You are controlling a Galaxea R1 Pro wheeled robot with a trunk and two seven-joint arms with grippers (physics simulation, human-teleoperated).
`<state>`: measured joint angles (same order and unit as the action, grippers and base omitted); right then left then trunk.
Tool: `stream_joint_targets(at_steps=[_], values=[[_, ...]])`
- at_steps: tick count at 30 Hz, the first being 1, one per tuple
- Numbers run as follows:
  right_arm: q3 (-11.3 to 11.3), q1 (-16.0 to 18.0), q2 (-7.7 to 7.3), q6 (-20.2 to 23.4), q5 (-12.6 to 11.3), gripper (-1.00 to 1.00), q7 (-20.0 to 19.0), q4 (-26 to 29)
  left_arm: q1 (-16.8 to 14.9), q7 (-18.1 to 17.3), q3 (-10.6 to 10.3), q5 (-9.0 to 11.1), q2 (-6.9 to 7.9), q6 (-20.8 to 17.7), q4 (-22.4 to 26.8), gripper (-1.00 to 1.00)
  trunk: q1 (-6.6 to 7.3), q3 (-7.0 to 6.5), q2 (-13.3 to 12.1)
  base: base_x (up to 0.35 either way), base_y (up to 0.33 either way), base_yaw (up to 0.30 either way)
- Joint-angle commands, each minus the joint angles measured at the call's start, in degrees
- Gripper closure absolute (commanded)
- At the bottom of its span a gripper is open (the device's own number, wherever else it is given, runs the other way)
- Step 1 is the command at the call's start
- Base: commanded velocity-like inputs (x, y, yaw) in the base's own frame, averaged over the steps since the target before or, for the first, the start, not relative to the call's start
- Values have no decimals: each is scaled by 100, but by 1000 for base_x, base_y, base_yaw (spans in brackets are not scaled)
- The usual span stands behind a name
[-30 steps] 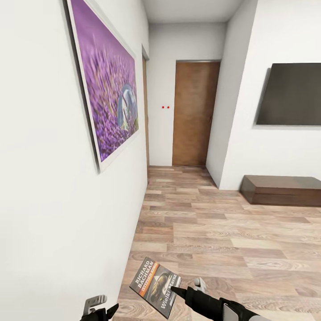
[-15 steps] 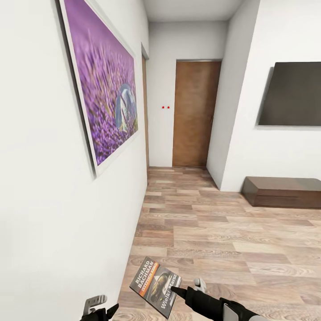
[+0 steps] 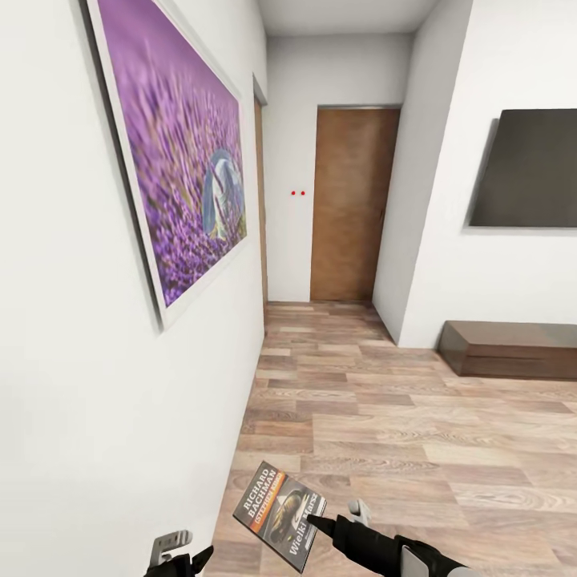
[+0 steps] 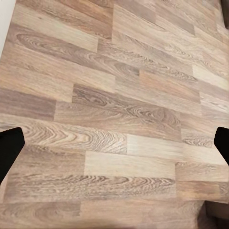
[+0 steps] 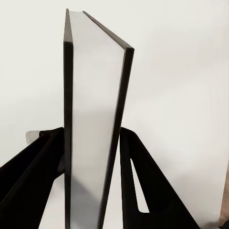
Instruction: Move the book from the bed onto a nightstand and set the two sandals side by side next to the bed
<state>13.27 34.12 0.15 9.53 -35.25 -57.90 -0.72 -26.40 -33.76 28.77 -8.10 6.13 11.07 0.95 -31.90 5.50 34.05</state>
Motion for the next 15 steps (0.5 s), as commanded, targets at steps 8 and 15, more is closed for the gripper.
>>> stream_joint_targets(at_steps=[8, 15], values=[[35, 7, -1, 49, -60, 100, -19, -7, -6, -7, 45, -61, 2, 34, -7, -100, -3, 11, 9, 28, 0, 0], [33, 7, -1, 49, -60, 100, -19, -7, -6, -8, 43, -61, 2, 36, -7, -100, -3, 11, 9, 1, 0, -56]])
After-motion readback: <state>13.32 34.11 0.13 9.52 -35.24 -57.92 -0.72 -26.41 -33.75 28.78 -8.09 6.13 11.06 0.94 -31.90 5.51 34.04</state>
